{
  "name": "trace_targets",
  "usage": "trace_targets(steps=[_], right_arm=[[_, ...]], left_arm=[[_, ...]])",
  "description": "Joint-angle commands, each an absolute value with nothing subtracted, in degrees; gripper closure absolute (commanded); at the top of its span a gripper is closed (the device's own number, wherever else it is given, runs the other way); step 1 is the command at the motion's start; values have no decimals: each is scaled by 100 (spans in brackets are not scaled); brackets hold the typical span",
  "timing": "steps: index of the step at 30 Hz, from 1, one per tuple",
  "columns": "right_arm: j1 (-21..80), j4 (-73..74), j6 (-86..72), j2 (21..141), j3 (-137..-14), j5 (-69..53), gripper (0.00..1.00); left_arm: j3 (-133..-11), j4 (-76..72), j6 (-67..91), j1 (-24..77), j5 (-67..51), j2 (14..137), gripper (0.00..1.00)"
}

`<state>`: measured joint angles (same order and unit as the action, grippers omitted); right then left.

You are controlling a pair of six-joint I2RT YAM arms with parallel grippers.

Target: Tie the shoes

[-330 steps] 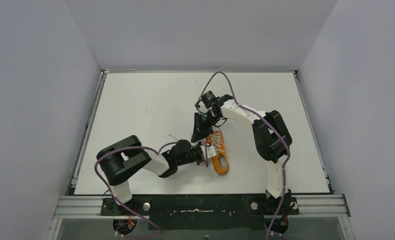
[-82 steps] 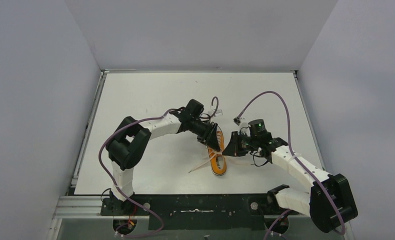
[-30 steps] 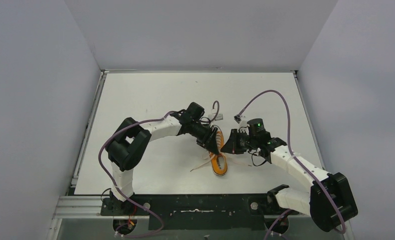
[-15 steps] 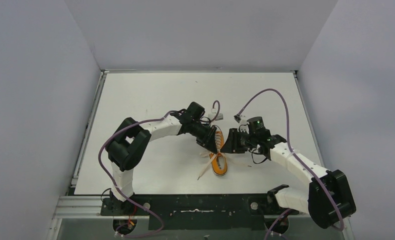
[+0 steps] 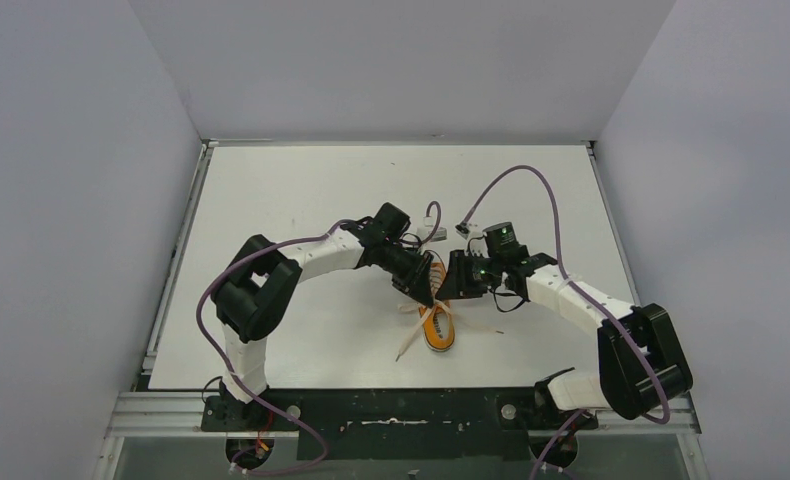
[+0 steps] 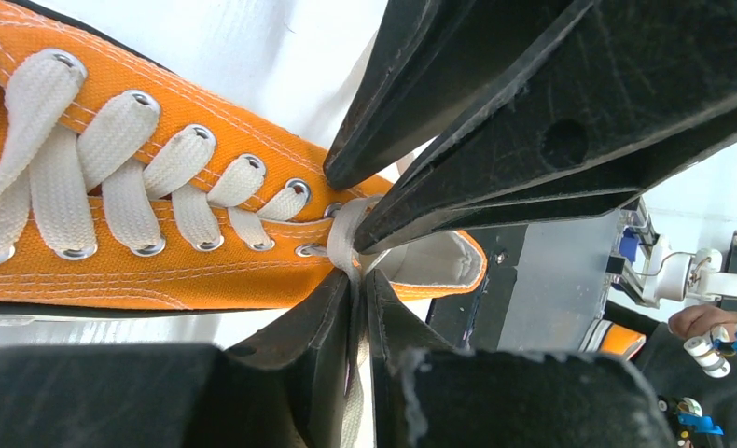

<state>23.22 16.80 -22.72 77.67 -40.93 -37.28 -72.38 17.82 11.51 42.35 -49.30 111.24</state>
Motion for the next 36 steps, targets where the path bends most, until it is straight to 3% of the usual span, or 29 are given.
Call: trace_targets(steps=[1, 6, 20, 31, 36], right_arm=[[2285, 1416, -2124, 7753, -4275, -3863, 76], [2279, 1447, -2126, 7664, -4322, -3847, 100], [2310, 1270, -2393, 6970, -3935, -3990, 100], [2725, 648, -2873, 7228, -3954, -4167, 100], [2701, 1011, -3081, 7158, -4060, -4241, 74]], left_arm=[[-7559, 1741, 1046, 4254, -5071, 11004, 92], [-7585, 1778, 1089, 4235, -5026, 11002, 90], [-7885, 1776, 1545, 4062, -4992, 11332, 86], [-7771, 1142, 2073, 4160, -5256, 11531, 91], [-7584, 800, 2226, 4102, -5282, 11582, 92]])
